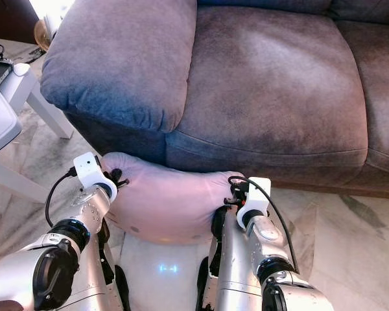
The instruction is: Move the pillow to the sofa from floor
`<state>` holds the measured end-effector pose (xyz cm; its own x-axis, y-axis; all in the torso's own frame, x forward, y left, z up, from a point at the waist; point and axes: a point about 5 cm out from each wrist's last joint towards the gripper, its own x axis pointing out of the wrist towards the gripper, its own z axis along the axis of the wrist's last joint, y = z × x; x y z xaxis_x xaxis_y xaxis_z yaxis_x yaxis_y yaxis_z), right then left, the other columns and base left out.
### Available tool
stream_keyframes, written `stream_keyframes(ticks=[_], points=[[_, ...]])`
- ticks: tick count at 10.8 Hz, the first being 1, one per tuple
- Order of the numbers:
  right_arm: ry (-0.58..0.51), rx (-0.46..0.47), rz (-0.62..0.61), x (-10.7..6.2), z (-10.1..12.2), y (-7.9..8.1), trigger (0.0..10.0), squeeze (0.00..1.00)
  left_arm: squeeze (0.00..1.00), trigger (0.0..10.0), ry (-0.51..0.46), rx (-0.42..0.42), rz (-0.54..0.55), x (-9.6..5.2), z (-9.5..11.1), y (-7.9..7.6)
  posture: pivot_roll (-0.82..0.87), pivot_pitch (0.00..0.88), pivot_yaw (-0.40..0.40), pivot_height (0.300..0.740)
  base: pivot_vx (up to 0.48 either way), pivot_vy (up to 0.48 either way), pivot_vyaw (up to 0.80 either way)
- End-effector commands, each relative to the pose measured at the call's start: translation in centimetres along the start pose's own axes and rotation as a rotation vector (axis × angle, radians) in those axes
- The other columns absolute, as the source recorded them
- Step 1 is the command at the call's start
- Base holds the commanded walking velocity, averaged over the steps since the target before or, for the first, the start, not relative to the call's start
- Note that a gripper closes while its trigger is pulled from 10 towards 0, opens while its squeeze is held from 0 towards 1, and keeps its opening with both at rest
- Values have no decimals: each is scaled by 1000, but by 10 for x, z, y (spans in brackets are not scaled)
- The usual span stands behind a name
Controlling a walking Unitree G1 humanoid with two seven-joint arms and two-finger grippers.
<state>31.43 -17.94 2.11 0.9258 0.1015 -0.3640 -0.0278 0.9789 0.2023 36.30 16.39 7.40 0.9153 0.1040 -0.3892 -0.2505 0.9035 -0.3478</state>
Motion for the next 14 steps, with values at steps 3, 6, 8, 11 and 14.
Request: stream_keyframes(ticks=[3, 6, 8, 11, 14], points=[[-4, -16, -86, -7, 3, -25, 10000, 0, 0, 0, 7, 59, 76, -3, -10, 18, 24, 251, -143, 473, 0, 0, 0], [-32, -68, -81, -10, 3, -28, 10000, 0, 0, 10000, -70, 112, 97, -5, -5, 30, 40, 215, -134, 473, 0, 0, 0], [-75, -106, -66, -14, 3, -28, 10000, 0, 0, 10000, -151, 187, 137, -12, -4, 43, 51, 191, -118, 473, 0, 0, 0], [-192, -101, -67, -16, 12, -19, 10000, 0, 0, 10000, -358, 237, 124, -23, 13, 46, 69, 154, -80, 473, 0, 0, 0], [-271, -124, -89, -22, 14, -15, 10000, 0, 0, 10000, -417, 367, 64, -30, 11, 40, 66, 138, -48, 473, 0, 0, 0]])
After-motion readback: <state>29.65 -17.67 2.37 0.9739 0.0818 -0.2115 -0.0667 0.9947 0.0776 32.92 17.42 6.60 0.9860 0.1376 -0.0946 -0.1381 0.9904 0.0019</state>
